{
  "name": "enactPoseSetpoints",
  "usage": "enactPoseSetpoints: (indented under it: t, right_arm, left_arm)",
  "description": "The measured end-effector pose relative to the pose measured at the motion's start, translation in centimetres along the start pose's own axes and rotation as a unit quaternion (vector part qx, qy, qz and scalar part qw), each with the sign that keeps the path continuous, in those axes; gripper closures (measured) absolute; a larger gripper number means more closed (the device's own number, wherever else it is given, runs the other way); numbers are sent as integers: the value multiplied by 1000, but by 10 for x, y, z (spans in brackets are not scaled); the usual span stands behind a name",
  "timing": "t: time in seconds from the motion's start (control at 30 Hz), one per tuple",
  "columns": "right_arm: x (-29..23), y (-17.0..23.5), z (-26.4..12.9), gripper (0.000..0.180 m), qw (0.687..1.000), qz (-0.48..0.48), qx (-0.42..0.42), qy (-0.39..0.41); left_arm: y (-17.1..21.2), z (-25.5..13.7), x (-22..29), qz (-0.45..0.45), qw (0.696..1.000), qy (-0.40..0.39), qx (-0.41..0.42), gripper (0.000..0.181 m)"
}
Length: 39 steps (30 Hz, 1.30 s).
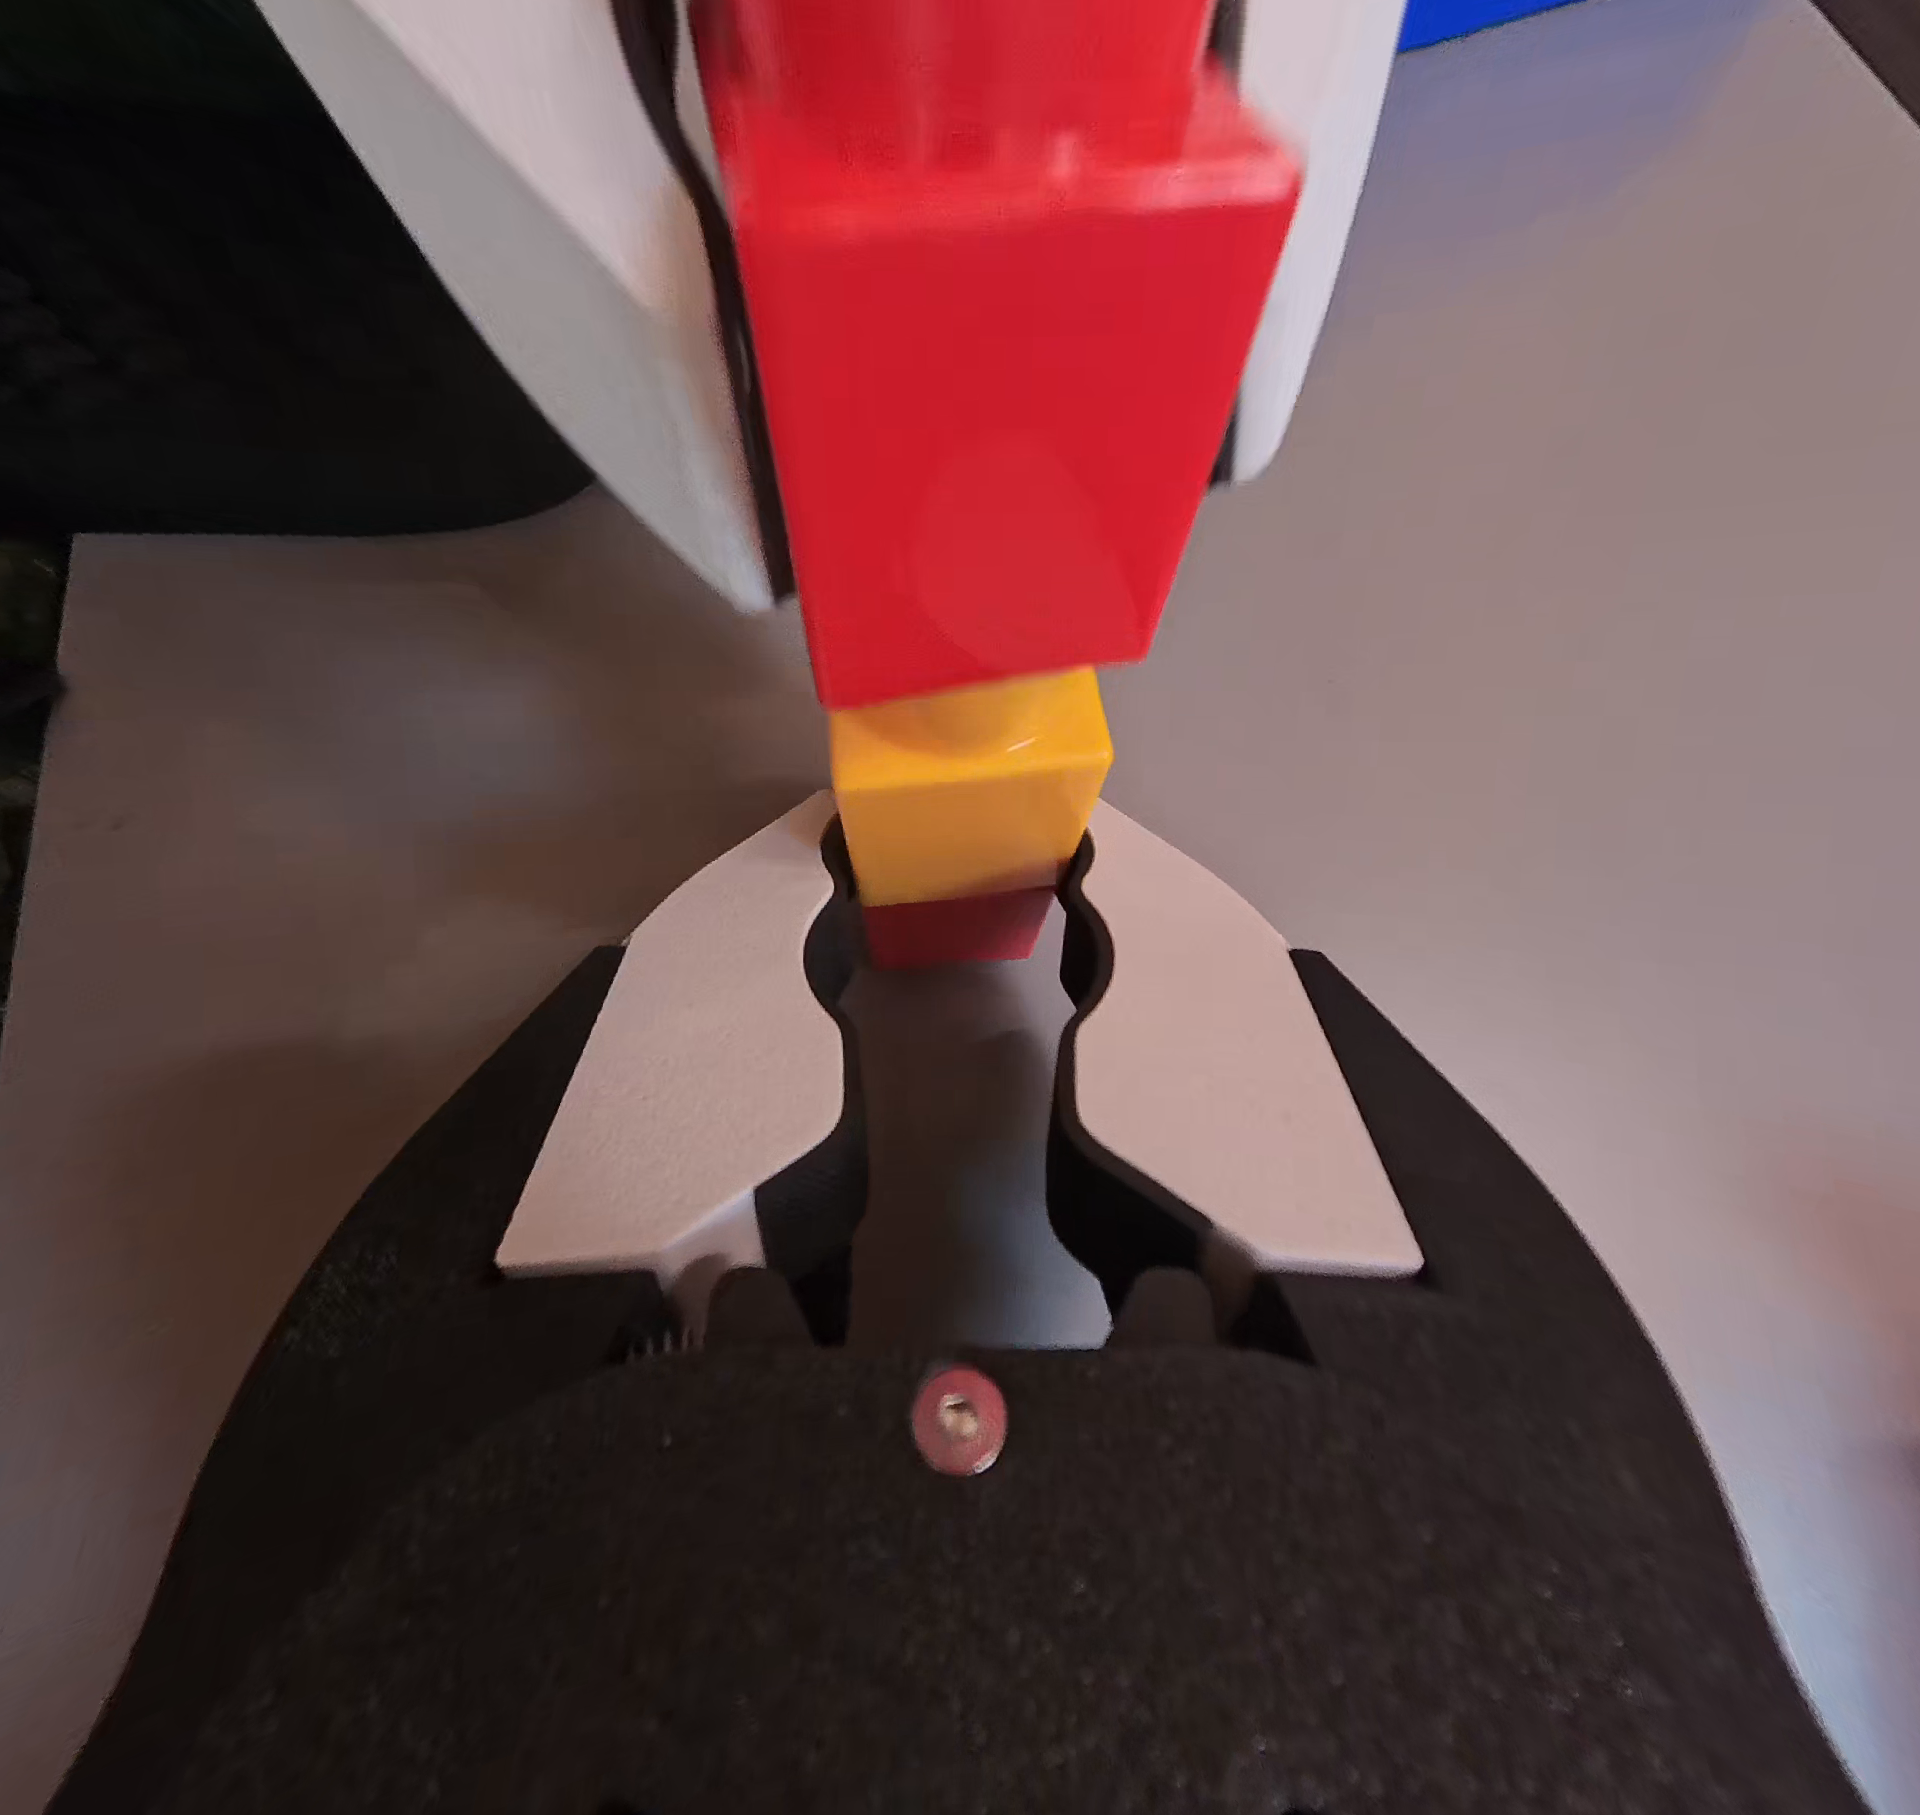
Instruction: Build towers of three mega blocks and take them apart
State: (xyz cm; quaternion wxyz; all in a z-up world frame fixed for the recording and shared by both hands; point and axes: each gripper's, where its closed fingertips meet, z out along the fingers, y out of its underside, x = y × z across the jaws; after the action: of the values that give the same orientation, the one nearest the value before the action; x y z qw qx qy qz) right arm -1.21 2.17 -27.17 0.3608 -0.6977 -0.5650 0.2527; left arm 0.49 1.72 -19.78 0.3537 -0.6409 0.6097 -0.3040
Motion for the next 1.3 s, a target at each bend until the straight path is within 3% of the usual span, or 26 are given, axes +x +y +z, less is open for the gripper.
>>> enactPoseSetpoints:
  t: [0.9,1.3]
  right_arm:
    - [-13,-4,-4,144,999,20,25,-24]
    - [-10,-4,-7,143,999,30,31,-29]
  left_arm:
    - [1,9,9,7,1000,21,12,143]
    - [-2,8,6,-10,997,51,63,144]
